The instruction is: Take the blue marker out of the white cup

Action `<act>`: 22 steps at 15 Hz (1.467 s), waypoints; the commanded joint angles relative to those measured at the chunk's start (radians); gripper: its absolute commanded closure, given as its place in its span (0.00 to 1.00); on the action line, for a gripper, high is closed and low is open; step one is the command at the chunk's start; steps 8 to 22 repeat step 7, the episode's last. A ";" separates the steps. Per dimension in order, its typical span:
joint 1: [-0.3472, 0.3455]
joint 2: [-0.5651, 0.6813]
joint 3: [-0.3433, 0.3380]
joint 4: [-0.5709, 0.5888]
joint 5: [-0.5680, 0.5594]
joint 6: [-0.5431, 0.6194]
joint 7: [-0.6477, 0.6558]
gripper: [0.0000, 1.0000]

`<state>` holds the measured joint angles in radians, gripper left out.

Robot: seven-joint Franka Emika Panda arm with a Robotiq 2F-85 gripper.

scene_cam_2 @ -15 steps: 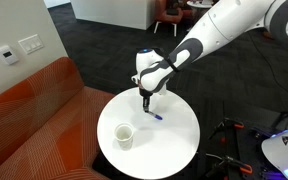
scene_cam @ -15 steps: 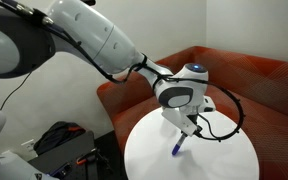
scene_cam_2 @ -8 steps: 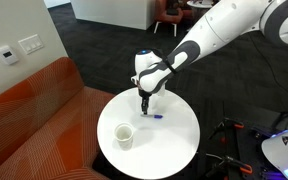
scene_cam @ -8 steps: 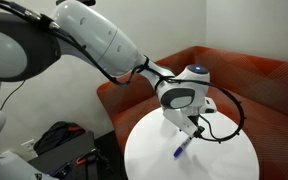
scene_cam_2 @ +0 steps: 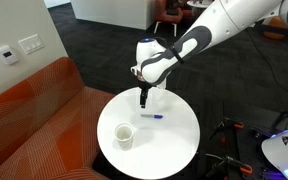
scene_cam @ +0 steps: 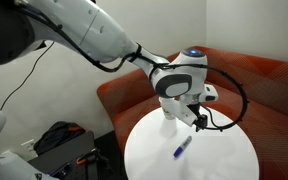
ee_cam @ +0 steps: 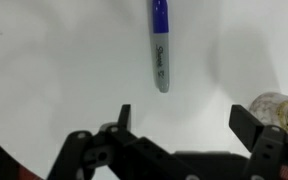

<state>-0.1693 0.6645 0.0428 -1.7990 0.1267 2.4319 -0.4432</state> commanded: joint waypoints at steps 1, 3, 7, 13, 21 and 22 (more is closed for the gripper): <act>-0.015 -0.025 0.014 -0.021 -0.013 0.008 0.009 0.00; -0.016 -0.041 0.013 -0.031 -0.012 0.009 0.008 0.00; -0.016 -0.023 0.014 -0.028 -0.013 0.009 0.008 0.00; -0.016 -0.023 0.014 -0.028 -0.013 0.009 0.008 0.00; -0.016 -0.023 0.014 -0.028 -0.013 0.009 0.008 0.00; -0.016 -0.023 0.014 -0.028 -0.013 0.009 0.008 0.00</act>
